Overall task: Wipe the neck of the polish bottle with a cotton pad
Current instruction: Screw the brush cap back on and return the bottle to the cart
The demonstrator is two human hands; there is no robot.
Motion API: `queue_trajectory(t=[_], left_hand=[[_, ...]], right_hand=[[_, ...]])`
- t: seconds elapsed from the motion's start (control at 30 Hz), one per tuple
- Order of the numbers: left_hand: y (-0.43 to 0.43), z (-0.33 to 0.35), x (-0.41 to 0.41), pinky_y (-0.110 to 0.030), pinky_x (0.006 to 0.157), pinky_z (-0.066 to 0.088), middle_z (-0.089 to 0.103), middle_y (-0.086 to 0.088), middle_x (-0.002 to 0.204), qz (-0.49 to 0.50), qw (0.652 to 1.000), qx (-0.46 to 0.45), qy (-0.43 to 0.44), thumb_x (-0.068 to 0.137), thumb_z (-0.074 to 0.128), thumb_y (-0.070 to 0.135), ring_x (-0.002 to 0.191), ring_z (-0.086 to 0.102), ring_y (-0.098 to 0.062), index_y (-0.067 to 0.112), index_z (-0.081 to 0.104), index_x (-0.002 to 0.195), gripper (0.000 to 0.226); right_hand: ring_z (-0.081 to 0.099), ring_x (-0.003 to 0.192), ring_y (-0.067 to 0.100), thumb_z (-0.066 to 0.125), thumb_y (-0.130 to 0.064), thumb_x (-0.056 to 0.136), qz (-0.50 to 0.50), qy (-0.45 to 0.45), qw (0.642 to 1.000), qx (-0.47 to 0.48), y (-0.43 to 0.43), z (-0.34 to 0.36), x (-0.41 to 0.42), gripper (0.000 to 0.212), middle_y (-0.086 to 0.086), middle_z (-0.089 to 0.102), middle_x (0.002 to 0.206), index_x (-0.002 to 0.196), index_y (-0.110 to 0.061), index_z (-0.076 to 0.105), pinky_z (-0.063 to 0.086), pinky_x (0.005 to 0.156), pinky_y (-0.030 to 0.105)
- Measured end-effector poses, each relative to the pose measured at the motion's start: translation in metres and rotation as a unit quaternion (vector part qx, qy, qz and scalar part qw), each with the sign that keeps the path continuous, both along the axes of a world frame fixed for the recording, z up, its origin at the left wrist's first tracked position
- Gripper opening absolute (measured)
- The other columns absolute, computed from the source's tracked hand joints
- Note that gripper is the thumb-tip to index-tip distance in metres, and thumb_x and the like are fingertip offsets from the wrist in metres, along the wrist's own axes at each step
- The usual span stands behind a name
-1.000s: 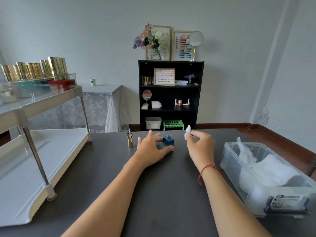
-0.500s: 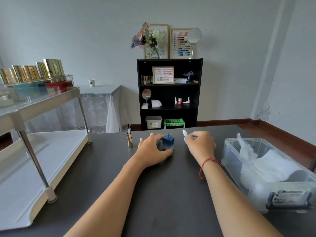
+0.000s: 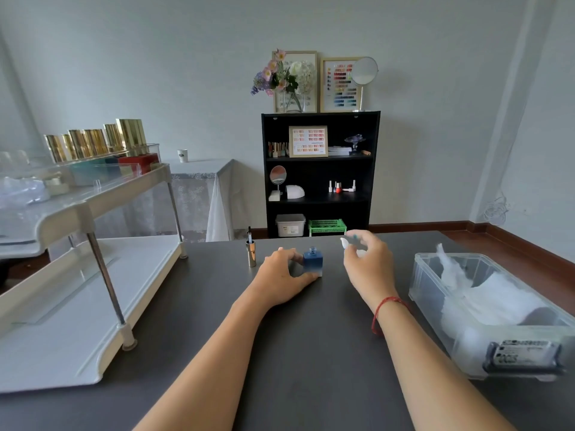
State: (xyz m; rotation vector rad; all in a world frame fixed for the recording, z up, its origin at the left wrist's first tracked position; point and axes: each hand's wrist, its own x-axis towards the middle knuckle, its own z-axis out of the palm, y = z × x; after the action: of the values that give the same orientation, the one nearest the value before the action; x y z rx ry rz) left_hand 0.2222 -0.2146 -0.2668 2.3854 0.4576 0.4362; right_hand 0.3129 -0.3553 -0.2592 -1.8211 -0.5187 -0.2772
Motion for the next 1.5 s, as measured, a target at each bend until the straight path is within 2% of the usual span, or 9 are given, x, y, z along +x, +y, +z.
queue_trajectory(t=[0.13,0.23,0.3,0.4,0.5,0.63,0.9,1.27,1.5], left_hand=[[-0.004,0.002,-0.011,-0.028,0.106,0.029,0.046,0.000,0.146,0.018,0.999,0.004,-0.049,0.077,0.071,0.052,0.135,0.039,-0.017,0.022,0.058,0.124,0.058],[-0.005,0.017,-0.023,-0.020,0.095,0.037,0.062,0.011,0.124,0.062,0.977,0.014,-0.203,0.073,0.072,0.054,0.118,0.053,-0.001,0.023,0.068,0.108,0.046],[-0.001,0.027,-0.034,-0.019,0.085,0.046,0.066,0.017,0.108,0.114,0.945,0.006,-0.307,0.077,0.070,0.050,0.103,0.060,0.003,0.025,0.069,0.099,0.033],[0.012,0.031,-0.046,-0.018,0.078,0.045,0.063,0.011,0.111,0.228,0.896,-0.004,-0.382,0.082,0.065,0.034,0.093,0.057,0.006,0.025,0.057,0.119,0.039],[0.026,0.021,-0.049,-0.044,0.101,0.043,0.057,-0.001,0.127,0.305,0.907,-0.040,-0.288,0.080,0.067,0.022,0.116,0.052,-0.018,0.021,0.038,0.137,0.064],[0.032,0.009,-0.042,-0.048,0.109,0.037,0.055,-0.005,0.137,0.267,0.956,-0.075,-0.099,0.077,0.074,0.033,0.127,0.050,-0.026,0.016,0.044,0.139,0.070],[0.036,0.002,-0.035,-0.046,0.102,0.045,0.069,-0.004,0.117,0.272,0.945,-0.107,-0.148,0.080,0.074,0.031,0.111,0.061,-0.024,0.017,0.071,0.110,0.033],[0.028,0.009,-0.027,-0.048,0.101,0.045,0.071,0.003,0.103,0.235,0.947,-0.118,-0.184,0.084,0.068,0.039,0.103,0.063,-0.018,0.025,0.063,0.098,0.020],[0.015,0.021,-0.023,-0.037,0.091,0.049,0.069,0.003,0.090,0.145,0.951,-0.104,-0.254,0.096,0.049,0.029,0.089,0.062,-0.013,0.014,0.067,0.097,0.023]], right_hand=[[0.047,0.126,0.015,0.044,-0.008,0.094,0.128,0.020,0.990,-0.062,0.003,-0.001,-0.014,0.043,0.004,0.049,0.141,0.135,-0.018,0.049,0.034,0.097,0.022],[0.047,0.110,0.003,0.043,-0.013,0.093,0.168,0.035,0.982,-0.084,0.003,0.001,-0.017,0.047,0.001,0.048,0.140,0.139,-0.024,0.044,0.034,0.089,0.020],[0.048,0.122,0.011,0.044,-0.017,0.091,0.186,0.057,0.976,-0.101,0.003,0.001,-0.018,0.050,0.000,0.051,0.134,0.140,-0.028,0.042,0.039,0.089,0.025],[0.039,0.133,0.013,0.048,-0.022,0.088,0.206,0.077,0.967,-0.127,0.005,-0.001,-0.018,0.054,-0.002,0.041,0.146,0.140,-0.030,0.040,0.032,0.094,0.025],[0.043,0.125,0.010,0.057,-0.028,0.088,0.210,0.064,0.963,-0.155,0.006,-0.003,-0.017,0.053,-0.005,0.044,0.144,0.139,-0.027,0.042,0.032,0.093,0.024],[0.045,0.114,0.009,0.062,-0.034,0.087,0.203,0.037,0.962,-0.179,0.009,-0.002,-0.015,0.054,-0.004,0.050,0.136,0.137,-0.025,0.044,0.032,0.090,0.023],[0.049,0.123,0.016,0.057,-0.031,0.091,0.196,0.020,0.961,-0.192,0.013,-0.004,-0.017,0.047,-0.003,0.054,0.134,0.136,-0.023,0.046,0.033,0.090,0.022],[0.050,0.124,0.018,0.055,-0.027,0.093,0.199,0.006,0.959,-0.200,0.016,-0.004,-0.021,0.041,-0.001,0.056,0.132,0.133,-0.021,0.049,0.036,0.095,0.025],[0.046,0.129,0.021,0.053,-0.029,0.093,0.202,0.008,0.956,-0.211,0.017,-0.003,-0.021,0.044,0.000,0.053,0.138,0.136,-0.025,0.047,0.038,0.105,0.035]])
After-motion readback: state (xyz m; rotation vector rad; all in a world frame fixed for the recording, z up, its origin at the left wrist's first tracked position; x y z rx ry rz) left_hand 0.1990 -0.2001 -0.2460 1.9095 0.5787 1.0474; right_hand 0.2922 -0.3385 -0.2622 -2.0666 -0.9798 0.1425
